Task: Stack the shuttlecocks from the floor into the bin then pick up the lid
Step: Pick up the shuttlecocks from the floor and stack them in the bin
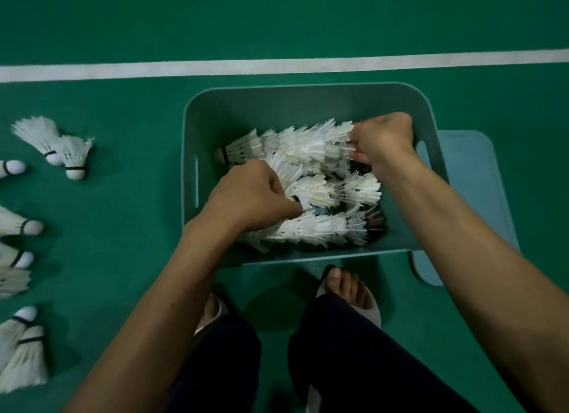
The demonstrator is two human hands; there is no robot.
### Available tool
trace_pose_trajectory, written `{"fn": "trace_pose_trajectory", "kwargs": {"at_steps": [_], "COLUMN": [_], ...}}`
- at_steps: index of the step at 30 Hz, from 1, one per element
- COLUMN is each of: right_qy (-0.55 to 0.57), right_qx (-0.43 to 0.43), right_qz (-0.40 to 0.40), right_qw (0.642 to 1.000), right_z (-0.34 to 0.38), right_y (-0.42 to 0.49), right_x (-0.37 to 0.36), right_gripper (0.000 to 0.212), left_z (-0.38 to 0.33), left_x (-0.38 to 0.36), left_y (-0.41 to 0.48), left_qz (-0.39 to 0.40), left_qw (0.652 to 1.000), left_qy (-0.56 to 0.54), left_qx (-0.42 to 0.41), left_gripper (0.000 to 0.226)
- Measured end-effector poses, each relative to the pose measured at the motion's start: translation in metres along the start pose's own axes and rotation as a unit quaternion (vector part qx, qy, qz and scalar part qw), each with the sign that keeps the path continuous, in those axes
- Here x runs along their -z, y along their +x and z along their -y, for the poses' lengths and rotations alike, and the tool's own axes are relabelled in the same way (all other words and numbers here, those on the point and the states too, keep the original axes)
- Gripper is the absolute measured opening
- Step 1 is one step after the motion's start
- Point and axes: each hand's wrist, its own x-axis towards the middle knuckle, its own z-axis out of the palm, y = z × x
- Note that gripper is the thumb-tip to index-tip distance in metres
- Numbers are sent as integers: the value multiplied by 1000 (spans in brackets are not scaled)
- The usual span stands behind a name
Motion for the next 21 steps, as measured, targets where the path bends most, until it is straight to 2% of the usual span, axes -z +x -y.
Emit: {"fn": "trace_pose_trajectory", "kwargs": {"at_steps": [3, 6, 9, 11, 13, 16, 19, 21], "right_qy": [24, -18, -97, -99, -58, -27, -5, 2], "right_qx": [-22, 0, 96, 168, 187, 174, 155, 104], "right_qz": [13, 29, -11, -20, 50, 207, 213, 193], "right_qw": [999, 999, 991, 981, 979, 962, 965, 976], "right_z": [2, 5, 8, 7, 6, 5, 7, 7], "right_y": [6, 1, -22, -47, -74, -99, -102, -101], "right_x": [-6, 0, 17, 28, 37, 39, 37, 36], "right_gripper": [8, 12, 24, 18, 8, 3, 12, 23], "left_z": [-2, -2, 1, 1, 0, -4, -6, -6], "left_x": [0, -2, -4, -6, -11, -16, -19, -21], "left_y": [1, -1, -4, -6, -8, -11, -11, -10], "left_qz": [-2, -3, -6, -23, -79, -168, -188, -194], "left_qw": [1000, 998, 991, 976, 957, 951, 947, 937], "left_qy": [-26, -64, -132, -218, -280, -256, -256, -287], "left_qx": [-14, -23, -16, -12, -18, -35, -44, -46], "left_gripper": [21, 17, 19, 18, 15, 13, 15, 15]}}
